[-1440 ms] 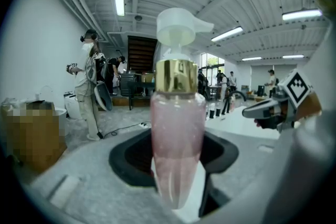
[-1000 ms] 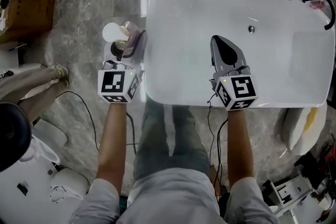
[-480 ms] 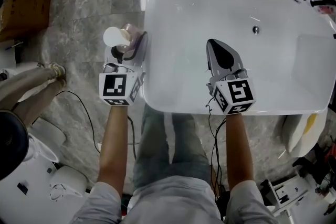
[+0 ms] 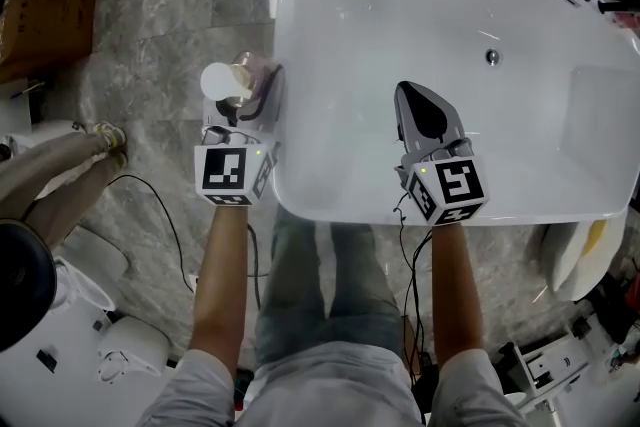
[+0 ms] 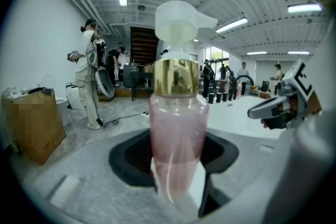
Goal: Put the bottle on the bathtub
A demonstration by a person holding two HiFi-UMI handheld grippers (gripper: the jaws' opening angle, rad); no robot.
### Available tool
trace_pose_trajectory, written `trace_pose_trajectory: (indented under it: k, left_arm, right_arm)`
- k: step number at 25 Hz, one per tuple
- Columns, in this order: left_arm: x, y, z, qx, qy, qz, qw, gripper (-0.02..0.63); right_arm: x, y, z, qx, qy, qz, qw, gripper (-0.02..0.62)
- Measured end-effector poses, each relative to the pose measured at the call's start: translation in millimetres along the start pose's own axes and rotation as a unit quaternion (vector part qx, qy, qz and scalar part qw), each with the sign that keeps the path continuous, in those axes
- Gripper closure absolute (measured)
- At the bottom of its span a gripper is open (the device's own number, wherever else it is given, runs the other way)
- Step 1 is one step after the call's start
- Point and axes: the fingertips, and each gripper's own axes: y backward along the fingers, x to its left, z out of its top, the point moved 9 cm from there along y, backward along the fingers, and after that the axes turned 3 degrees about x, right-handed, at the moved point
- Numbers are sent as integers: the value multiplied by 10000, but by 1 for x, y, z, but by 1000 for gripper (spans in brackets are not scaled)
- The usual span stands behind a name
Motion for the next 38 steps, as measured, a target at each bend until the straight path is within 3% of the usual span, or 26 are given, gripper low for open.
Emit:
trace_pose_trajectory:
  k: [16, 38]
  left_arm:
    - [2, 1, -9, -200, 82, 21, 9998, 390]
    - [-3, -1, -6, -190, 439, 430, 9979, 391]
  right_arm:
    - [6, -6, -14, 87, -20, 84, 9999, 592]
    - [5, -5, -11, 62, 19, 83, 9999, 592]
